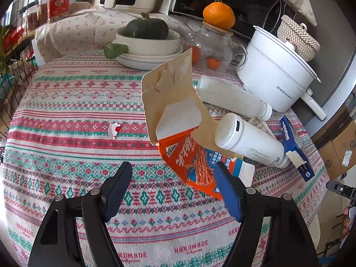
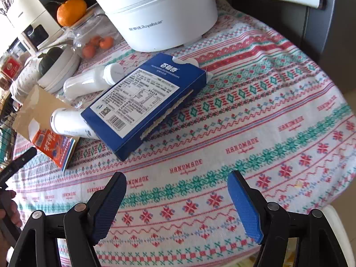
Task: Collect trash
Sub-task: 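Grasp the orange-white paper carton with the left gripper, then grasp the blue box with the right gripper while the left holds the carton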
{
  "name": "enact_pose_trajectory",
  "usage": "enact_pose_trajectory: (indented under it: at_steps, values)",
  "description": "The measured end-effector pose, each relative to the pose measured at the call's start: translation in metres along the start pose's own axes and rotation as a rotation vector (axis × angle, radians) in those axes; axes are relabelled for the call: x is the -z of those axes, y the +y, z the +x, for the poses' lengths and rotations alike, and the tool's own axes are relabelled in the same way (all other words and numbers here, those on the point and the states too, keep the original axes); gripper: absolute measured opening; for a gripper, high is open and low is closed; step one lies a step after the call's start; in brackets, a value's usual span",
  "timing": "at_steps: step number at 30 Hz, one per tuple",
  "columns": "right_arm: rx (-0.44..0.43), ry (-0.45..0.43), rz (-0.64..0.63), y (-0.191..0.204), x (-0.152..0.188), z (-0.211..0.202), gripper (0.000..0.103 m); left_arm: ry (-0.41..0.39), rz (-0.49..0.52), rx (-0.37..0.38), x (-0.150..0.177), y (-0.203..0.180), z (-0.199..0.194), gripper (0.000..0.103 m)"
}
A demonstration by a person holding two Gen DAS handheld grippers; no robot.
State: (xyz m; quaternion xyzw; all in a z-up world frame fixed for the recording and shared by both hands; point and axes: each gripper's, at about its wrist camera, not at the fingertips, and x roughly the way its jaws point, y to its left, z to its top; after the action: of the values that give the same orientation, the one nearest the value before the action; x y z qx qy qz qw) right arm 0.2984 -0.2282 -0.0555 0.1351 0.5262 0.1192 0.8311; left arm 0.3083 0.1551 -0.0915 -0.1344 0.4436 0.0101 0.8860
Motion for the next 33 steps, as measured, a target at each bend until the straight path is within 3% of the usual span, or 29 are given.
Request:
enact_pose_trajectory:
  at_steps: [5,10,18,19,20,24,33]
  values:
    - [-0.133,0.007,0.131,-0.016,-0.019,0.027,0.079,0.009,-0.002,0.044,-0.009,0.0,0.021,0.048]
    - [-0.305,0.012,0.299,-0.032,-0.03,0.054,0.077,0.03,-0.01,0.03,-0.012,-0.004,0.033,0.019]
    - [-0.529,0.002,0.537,-0.046,-0.031,0.094,0.051,0.008,-0.009,0.041,-0.008,-0.007,0.019,0.009]
    - [-0.558,-0.005,0.552,-0.047,-0.031,0.094,0.041,0.008,-0.009,0.036,-0.007,-0.007,0.016,0.008]
    - [-0.584,-0.02,0.559,-0.047,-0.031,0.093,0.038,0.01,-0.012,0.03,-0.006,-0.007,0.013,0.008]
    - [-0.569,-0.063,0.495,-0.042,-0.035,0.073,0.033,0.011,-0.028,0.004,-0.004,-0.007,-0.002,0.005]
    - [-0.393,-0.111,0.276,-0.014,-0.037,0.011,0.028,-0.07,0.026,-0.069,0.01,-0.012,-0.055,0.002]
